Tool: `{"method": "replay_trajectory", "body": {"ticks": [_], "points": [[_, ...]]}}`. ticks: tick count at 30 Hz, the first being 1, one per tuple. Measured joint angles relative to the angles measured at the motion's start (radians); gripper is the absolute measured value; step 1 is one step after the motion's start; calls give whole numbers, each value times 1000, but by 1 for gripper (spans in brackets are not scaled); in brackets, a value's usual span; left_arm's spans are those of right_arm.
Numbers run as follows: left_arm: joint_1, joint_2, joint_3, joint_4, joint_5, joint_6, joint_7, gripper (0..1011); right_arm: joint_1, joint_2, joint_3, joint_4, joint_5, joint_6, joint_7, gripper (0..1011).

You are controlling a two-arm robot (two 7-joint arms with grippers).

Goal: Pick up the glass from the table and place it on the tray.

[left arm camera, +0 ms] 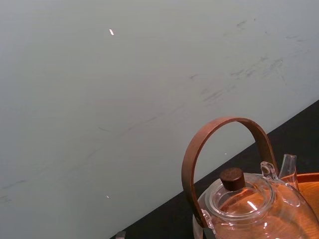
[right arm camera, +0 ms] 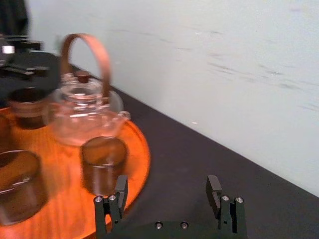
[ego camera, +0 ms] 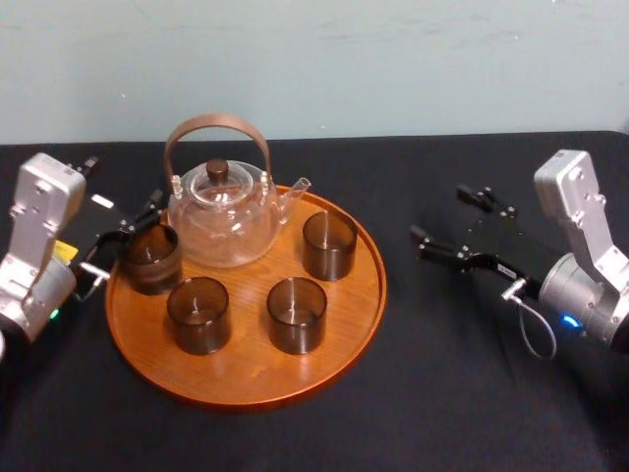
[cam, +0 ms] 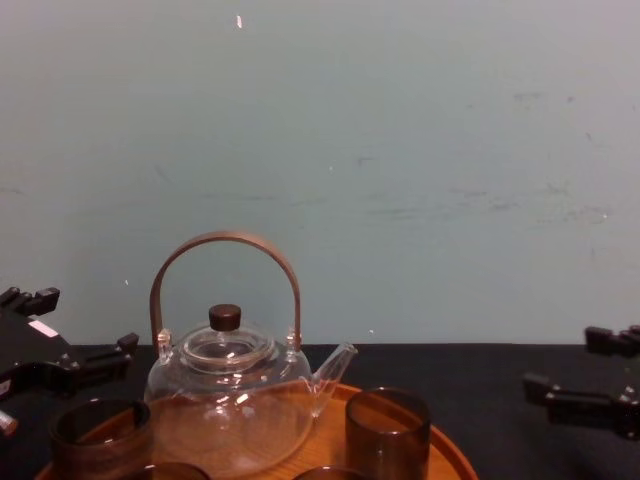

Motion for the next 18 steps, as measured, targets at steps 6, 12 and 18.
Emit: {"method": "replay_trajectory", "body": {"ticks": [6, 12, 18], "points": [[0, 0, 0, 0, 0, 0, 0, 1001, -28, -34, 33, 7, -25, -10, -80, 1003], [0, 0, 0, 0, 0, 0, 0, 1001, -36, -70, 54, 44, -50, -21, -131, 1002], [0, 0, 0, 0, 0, 0, 0, 1001, -31, -99, 61, 85, -65, -31, -137, 1003]]}}
